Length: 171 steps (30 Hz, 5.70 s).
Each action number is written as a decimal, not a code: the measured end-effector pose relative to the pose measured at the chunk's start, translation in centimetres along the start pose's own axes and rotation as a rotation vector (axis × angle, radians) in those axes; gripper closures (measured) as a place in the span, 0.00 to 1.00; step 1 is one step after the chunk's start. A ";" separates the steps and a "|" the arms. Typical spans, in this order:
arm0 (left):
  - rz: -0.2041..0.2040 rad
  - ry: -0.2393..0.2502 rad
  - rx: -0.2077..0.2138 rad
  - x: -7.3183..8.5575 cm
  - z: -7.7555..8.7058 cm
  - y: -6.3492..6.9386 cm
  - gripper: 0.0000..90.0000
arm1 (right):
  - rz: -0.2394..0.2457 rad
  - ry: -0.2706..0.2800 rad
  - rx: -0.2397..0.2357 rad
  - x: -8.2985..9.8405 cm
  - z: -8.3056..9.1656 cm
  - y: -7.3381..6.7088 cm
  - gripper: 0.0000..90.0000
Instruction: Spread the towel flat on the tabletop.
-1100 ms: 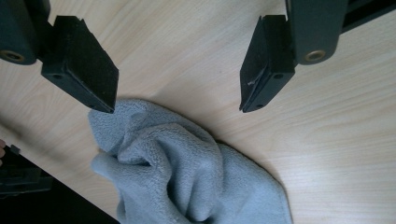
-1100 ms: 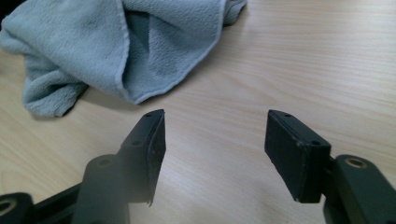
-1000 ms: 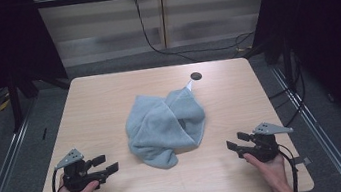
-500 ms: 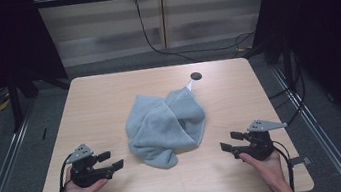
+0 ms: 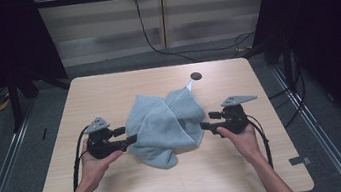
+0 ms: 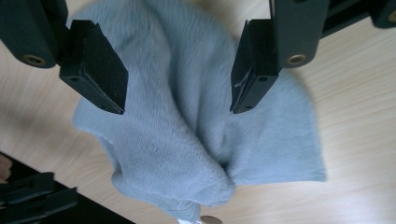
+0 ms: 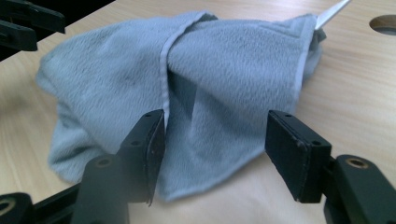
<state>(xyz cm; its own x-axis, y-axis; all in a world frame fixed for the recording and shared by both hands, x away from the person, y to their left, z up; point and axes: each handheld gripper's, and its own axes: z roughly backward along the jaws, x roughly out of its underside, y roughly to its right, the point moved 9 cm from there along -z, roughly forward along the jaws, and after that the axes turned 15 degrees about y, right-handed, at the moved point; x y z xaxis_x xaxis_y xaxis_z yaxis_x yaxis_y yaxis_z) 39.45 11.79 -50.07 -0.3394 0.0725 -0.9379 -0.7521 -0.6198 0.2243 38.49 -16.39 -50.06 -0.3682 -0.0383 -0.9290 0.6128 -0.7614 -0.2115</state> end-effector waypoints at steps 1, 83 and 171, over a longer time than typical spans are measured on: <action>0.000 0.000 0.000 0.0 0.0 0.0 0.44 | 0.008 0.001 0.008 -0.2 -0.4 0.1 0.43; 0.105 -0.160 0.268 5.8 -2.6 6.0 0.54 | 0.197 -0.227 -0.082 7.0 -4.1 -7.9 0.24; 0.091 0.005 0.032 2.2 3.8 -2.6 0.55 | 0.011 -0.111 0.130 5.7 6.1 -2.5 0.58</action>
<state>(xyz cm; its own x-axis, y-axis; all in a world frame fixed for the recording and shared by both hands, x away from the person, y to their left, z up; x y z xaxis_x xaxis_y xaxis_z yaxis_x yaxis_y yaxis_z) 38.47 16.52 -51.66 -0.4040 0.0128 -0.9147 -0.7358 -0.5985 0.3166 30.54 -18.64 -53.00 -0.4410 -0.1130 -0.8904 0.5241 -0.8378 -0.1532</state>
